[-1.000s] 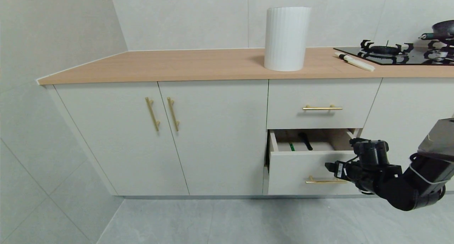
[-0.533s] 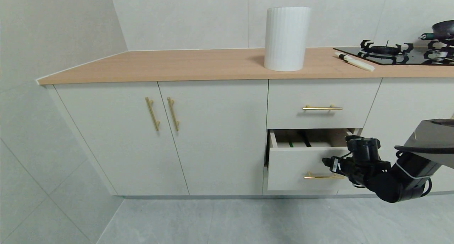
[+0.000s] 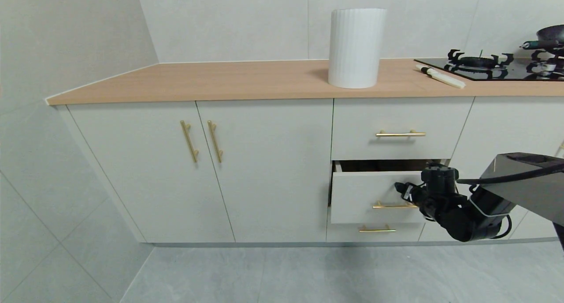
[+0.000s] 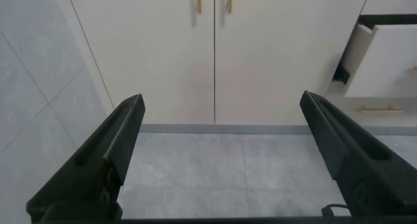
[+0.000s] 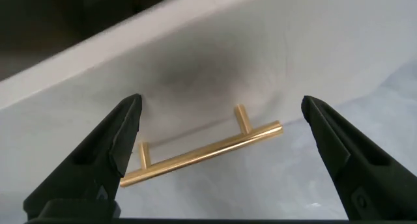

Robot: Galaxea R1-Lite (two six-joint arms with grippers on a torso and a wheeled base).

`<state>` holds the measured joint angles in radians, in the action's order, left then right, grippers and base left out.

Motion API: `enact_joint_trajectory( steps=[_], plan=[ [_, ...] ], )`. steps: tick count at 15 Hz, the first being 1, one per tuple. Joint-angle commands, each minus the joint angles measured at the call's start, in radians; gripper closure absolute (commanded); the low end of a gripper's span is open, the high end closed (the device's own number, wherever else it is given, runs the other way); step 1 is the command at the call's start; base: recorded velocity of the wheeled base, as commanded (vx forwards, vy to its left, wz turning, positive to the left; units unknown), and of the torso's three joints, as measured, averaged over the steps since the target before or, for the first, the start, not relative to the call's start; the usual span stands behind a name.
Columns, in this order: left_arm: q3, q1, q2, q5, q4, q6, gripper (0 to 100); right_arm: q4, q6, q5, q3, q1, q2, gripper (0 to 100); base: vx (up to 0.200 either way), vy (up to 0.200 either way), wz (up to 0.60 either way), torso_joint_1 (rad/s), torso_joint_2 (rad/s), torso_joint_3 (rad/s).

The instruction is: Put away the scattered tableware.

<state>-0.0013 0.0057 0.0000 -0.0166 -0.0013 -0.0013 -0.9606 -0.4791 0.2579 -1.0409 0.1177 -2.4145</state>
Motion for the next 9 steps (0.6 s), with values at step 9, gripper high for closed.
enact_joint_trajectory(
  steps=[9],
  plan=[
    [0.0,0.0,0.002,0.0,0.0,0.0,0,0.008,-0.113,0.0,-0.228,-0.041,-0.149,0,0.0,0.0,0.0,0.0,0.0,0.0]
  ],
)
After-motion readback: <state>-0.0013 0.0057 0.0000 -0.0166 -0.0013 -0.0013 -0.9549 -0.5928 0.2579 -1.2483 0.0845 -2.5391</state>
